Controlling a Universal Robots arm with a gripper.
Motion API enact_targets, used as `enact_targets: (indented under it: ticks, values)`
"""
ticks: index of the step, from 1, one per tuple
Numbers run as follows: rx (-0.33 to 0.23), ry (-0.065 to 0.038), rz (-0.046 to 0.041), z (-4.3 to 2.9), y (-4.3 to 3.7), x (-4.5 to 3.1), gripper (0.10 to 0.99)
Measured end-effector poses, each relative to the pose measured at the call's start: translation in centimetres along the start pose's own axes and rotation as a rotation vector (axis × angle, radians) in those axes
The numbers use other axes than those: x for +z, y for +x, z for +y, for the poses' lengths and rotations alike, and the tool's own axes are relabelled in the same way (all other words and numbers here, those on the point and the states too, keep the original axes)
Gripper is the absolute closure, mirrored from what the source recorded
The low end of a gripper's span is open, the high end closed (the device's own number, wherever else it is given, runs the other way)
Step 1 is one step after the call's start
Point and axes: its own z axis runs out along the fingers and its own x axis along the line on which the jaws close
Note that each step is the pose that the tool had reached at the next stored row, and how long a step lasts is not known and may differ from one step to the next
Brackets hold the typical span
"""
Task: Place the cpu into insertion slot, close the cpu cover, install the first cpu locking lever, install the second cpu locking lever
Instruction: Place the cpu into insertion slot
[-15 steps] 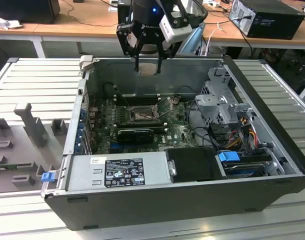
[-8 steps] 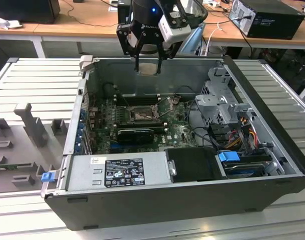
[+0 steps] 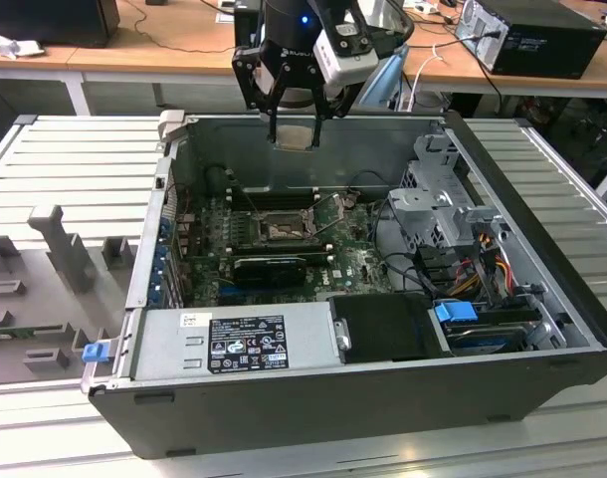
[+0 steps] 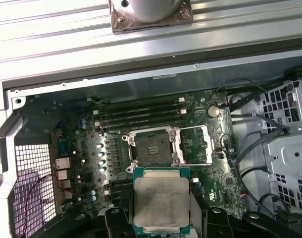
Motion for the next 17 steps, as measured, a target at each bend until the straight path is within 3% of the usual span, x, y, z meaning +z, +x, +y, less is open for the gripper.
enact_targets:
  ticks: [17]
  values:
    - [0.07, -0.001, -0.0063, 0.0, 0.0, 0.0, 0.545]
